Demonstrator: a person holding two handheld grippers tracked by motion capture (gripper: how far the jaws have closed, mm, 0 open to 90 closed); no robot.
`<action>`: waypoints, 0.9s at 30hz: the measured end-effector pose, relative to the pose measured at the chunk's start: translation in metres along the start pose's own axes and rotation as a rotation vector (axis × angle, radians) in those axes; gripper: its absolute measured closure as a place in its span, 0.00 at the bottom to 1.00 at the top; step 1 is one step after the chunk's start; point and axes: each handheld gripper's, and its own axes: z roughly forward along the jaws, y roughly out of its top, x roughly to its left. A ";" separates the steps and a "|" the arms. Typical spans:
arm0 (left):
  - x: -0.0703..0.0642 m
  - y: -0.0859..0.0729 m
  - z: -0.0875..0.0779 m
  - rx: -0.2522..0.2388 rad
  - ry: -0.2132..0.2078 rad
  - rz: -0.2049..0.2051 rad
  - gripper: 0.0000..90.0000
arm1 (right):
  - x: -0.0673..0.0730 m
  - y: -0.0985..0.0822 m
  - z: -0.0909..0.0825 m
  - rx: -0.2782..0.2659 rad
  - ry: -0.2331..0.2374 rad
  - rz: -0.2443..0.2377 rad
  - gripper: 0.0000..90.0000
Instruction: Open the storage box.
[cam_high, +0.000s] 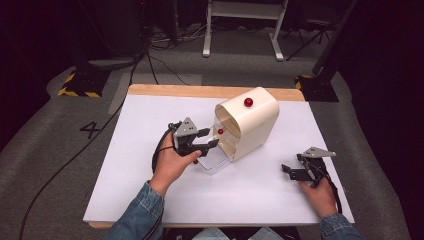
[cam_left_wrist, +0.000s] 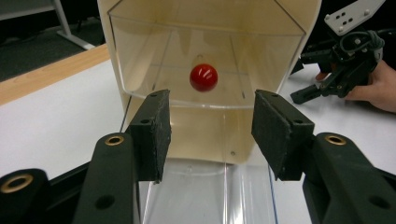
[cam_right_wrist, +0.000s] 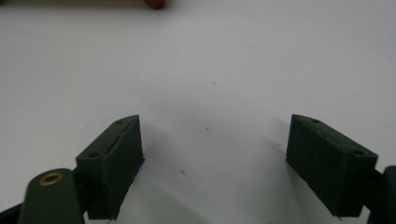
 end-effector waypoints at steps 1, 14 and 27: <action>0.001 0.002 0.004 -0.008 -0.009 -0.009 0.53 | 0.000 0.000 0.000 0.000 0.000 0.001 0.21; 0.009 0.004 0.024 -0.027 -0.026 -0.003 0.48 | 0.001 0.000 0.000 -0.002 -0.010 -0.007 0.21; 0.010 0.004 0.025 -0.033 -0.045 0.021 0.81 | 0.002 0.000 0.000 -0.005 -0.012 -0.010 0.20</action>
